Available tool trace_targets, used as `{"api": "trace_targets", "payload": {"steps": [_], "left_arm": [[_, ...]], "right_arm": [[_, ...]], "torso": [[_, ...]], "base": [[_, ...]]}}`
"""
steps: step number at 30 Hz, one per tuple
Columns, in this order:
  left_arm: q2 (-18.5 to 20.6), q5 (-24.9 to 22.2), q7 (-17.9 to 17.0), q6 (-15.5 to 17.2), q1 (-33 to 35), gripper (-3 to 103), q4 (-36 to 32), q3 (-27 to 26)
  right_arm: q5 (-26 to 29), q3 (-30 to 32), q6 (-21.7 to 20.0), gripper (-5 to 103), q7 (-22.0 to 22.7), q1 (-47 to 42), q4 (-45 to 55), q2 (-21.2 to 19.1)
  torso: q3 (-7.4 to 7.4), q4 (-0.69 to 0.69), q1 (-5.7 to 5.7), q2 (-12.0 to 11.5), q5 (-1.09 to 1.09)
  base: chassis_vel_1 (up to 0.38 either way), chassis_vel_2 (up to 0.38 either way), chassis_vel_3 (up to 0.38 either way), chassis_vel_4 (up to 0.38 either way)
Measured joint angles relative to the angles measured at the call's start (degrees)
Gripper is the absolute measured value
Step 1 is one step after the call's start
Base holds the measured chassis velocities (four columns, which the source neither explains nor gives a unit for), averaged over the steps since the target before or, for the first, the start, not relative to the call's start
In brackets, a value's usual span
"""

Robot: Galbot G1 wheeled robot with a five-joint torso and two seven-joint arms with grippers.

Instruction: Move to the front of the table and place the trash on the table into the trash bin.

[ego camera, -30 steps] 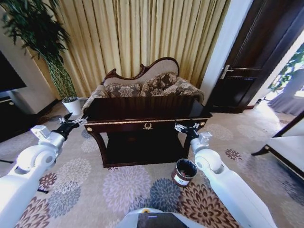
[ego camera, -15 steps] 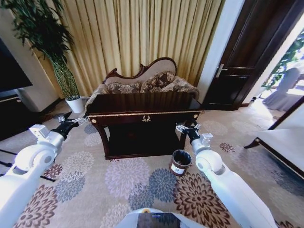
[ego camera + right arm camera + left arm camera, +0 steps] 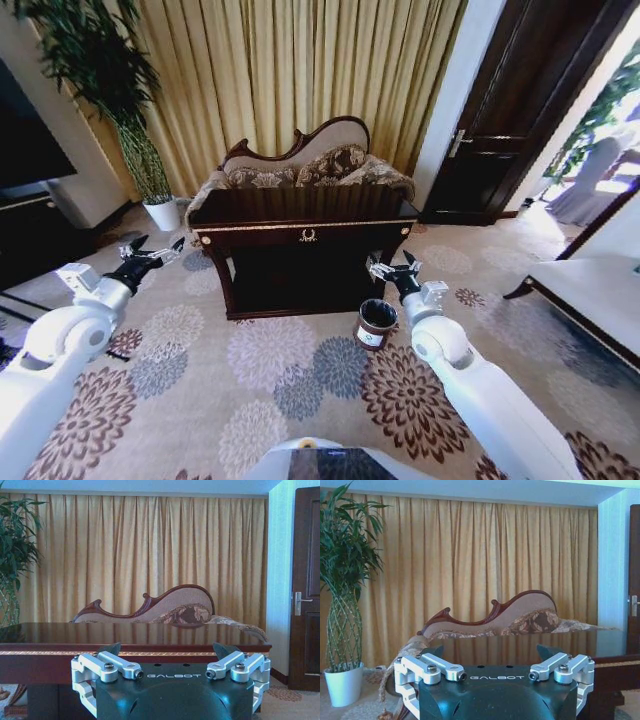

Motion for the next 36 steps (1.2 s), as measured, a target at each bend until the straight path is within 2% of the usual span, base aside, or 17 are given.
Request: {"api": "trace_targets", "payload": {"steps": [4,6,11,17,21,27,36], "left_arm": [[-0.02,0.01,0.00,-0.03,-0.20,100,-0.01,0.20],[-0.36,0.14,0.00,-0.06,-0.07,100,0.04,0.35],[-0.46,0.21,0.04,-0.11,-0.04,100,0.11,0.43],[-0.45,0.21,0.18,-0.30,-0.18,100,0.25,0.56],[-1.05,0.21,0.21,-0.39,-0.11,100,-0.01,0.69],[-2.18,0.26,0.05,-0.40,0.36,100,-0.92,0.62],[-3.03,0.07,-0.10,0.87,1.21,100,-2.08,-0.60]], "right_arm": [[0.13,0.02,0.02,100,0.01,0.02,0.00,-0.07],[0.18,0.03,0.02,100,0.01,0.02,-0.16,-0.05],[0.16,0.02,0.12,100,0.02,0.00,-0.48,0.07],[0.03,-0.05,0.24,100,0.01,0.07,-0.73,0.22],[-0.18,-0.24,1.71,100,-0.08,0.07,-1.17,0.34],[-1.81,-0.31,2.31,100,-0.96,-0.06,-1.77,0.31],[-1.94,0.84,0.90,100,1.54,-0.59,-0.94,-0.20]], "torso": [[0.00,-0.02,0.00,0.00,0.03],[0.00,0.02,0.00,0.00,-0.01],[0.01,-0.05,0.00,-0.01,0.01],[0.00,0.03,-0.01,0.00,-0.02],[0.00,-0.03,-0.01,0.00,0.02],[-0.02,0.00,-0.05,0.02,0.00],[0.02,-0.02,0.03,-0.02,0.01]], "base": [[0.194,-0.178,-0.185,0.200],[0.186,-0.169,-0.181,0.174],[0.192,-0.185,-0.208,0.165],[0.175,-0.204,-0.142,0.230],[0.188,-0.169,-0.160,0.172],[0.118,-0.120,-0.130,0.119],[0.008,0.000,-0.005,0.004]]}}
